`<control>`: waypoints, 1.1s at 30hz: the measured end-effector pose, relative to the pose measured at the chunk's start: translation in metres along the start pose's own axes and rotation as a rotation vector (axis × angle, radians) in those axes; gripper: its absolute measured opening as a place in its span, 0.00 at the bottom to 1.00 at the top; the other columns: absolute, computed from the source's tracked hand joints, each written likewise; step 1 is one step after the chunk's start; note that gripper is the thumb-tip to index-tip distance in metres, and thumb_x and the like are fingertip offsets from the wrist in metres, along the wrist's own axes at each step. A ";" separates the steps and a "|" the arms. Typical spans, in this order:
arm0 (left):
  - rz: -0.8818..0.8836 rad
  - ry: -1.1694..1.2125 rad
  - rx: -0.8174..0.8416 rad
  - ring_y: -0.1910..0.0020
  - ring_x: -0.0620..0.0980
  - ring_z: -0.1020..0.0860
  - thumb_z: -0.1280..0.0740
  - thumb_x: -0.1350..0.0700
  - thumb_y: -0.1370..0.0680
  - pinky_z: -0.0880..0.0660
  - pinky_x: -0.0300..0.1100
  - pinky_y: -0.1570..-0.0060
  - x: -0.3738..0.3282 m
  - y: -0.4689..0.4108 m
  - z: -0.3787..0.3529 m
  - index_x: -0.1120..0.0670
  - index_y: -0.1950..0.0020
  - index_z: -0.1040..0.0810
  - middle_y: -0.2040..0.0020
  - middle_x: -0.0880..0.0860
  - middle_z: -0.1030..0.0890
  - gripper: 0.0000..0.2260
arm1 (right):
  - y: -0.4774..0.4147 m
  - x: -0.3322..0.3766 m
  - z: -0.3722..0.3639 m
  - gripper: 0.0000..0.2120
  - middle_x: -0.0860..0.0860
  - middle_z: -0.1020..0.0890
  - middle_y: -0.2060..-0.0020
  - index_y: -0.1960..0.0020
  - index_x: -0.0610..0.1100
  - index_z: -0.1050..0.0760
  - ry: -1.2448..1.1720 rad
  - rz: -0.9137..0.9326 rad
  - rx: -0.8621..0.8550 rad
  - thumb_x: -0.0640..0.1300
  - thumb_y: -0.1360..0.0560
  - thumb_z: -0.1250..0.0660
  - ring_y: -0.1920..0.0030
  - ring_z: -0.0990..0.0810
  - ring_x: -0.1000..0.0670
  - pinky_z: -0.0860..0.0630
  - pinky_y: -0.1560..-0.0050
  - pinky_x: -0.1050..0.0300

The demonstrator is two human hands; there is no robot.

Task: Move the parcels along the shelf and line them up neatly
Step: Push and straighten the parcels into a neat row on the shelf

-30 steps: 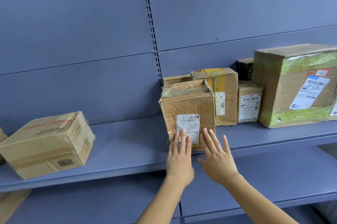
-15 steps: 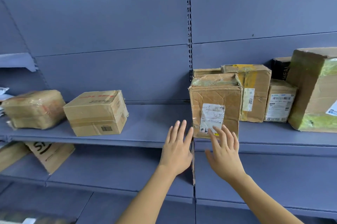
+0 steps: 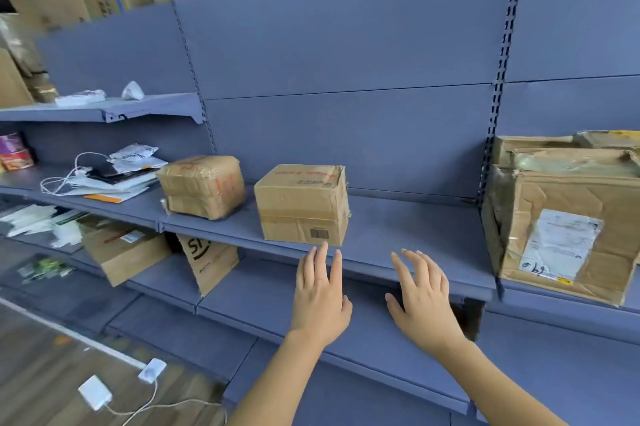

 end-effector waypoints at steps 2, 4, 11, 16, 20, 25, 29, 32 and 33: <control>0.027 -0.003 0.002 0.35 0.62 0.32 0.24 0.48 0.40 0.26 0.55 0.42 0.044 0.004 0.000 0.59 0.33 0.26 0.34 0.63 0.27 0.37 | -0.013 0.035 -0.020 0.34 0.41 0.28 0.37 0.32 0.40 0.32 -0.033 -0.009 0.022 0.47 0.35 0.24 0.36 0.34 0.39 0.26 0.43 0.38; 0.049 -0.011 -0.014 0.36 0.61 0.35 0.24 0.48 0.40 0.26 0.56 0.43 0.089 0.005 0.001 0.59 0.34 0.26 0.34 0.63 0.27 0.37 | -0.027 0.072 -0.039 0.36 0.41 0.27 0.37 0.32 0.40 0.33 -0.068 -0.001 0.043 0.48 0.36 0.23 0.37 0.34 0.40 0.25 0.44 0.39; 0.160 0.084 -0.019 0.33 0.63 0.32 0.27 0.50 0.32 0.30 0.56 0.38 0.206 -0.011 -0.015 0.59 0.29 0.32 0.30 0.62 0.33 0.34 | -0.065 0.149 -0.086 0.35 0.42 0.30 0.35 0.29 0.44 0.37 -0.174 -0.065 0.047 0.47 0.31 0.26 0.36 0.35 0.40 0.26 0.43 0.41; 0.174 0.319 0.076 0.26 0.59 0.49 0.40 0.48 0.22 0.47 0.50 0.28 0.209 -0.017 -0.039 0.56 0.23 0.50 0.24 0.57 0.51 0.32 | -0.083 0.157 -0.101 0.33 0.44 0.32 0.32 0.29 0.45 0.39 -0.179 -0.132 0.064 0.47 0.29 0.29 0.34 0.38 0.42 0.27 0.41 0.40; 0.223 0.471 0.081 0.25 0.58 0.51 0.40 0.47 0.21 0.48 0.48 0.28 0.216 -0.040 -0.051 0.56 0.23 0.53 0.23 0.57 0.54 0.33 | -0.107 0.147 -0.103 0.33 0.42 0.34 0.30 0.28 0.45 0.39 -0.179 -0.188 0.034 0.46 0.29 0.28 0.31 0.42 0.42 0.30 0.38 0.38; 0.338 0.793 0.036 0.25 0.55 0.47 0.36 0.49 0.22 0.44 0.46 0.30 0.221 -0.071 -0.053 0.54 0.23 0.55 0.23 0.54 0.59 0.36 | -0.147 0.133 -0.104 0.29 0.42 0.36 0.27 0.27 0.48 0.39 -0.146 -0.232 -0.027 0.58 0.25 0.44 0.28 0.42 0.38 0.34 0.36 0.35; 0.344 0.878 0.012 0.24 0.53 0.51 0.36 0.48 0.22 0.45 0.47 0.29 0.226 -0.107 -0.049 0.55 0.23 0.54 0.22 0.54 0.57 0.36 | -0.194 0.127 -0.099 0.29 0.42 0.33 0.28 0.30 0.46 0.31 -0.102 -0.286 -0.116 0.60 0.25 0.47 0.28 0.45 0.38 0.40 0.34 0.29; 0.370 0.961 0.018 0.23 0.50 0.56 0.38 0.46 0.21 0.50 0.47 0.26 0.230 -0.141 -0.047 0.55 0.22 0.56 0.22 0.53 0.57 0.35 | -0.222 0.120 -0.097 0.27 0.42 0.30 0.29 0.35 0.46 0.26 -0.029 -0.284 -0.134 0.59 0.26 0.47 0.27 0.41 0.35 0.42 0.33 0.29; 0.387 1.011 0.030 0.23 0.49 0.56 0.39 0.46 0.21 0.51 0.47 0.26 0.229 -0.152 -0.047 0.55 0.22 0.56 0.21 0.53 0.57 0.35 | -0.230 0.115 -0.100 0.26 0.42 0.30 0.30 0.36 0.47 0.25 -0.001 -0.281 -0.104 0.60 0.25 0.47 0.28 0.38 0.34 0.41 0.34 0.29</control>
Point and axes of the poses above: each hand's wrist, its own y-axis away from the middle knuckle, its own z-axis out of the back of the hand, x = y × z, the point moved 7 cm from there along -y, towards the middle knuckle
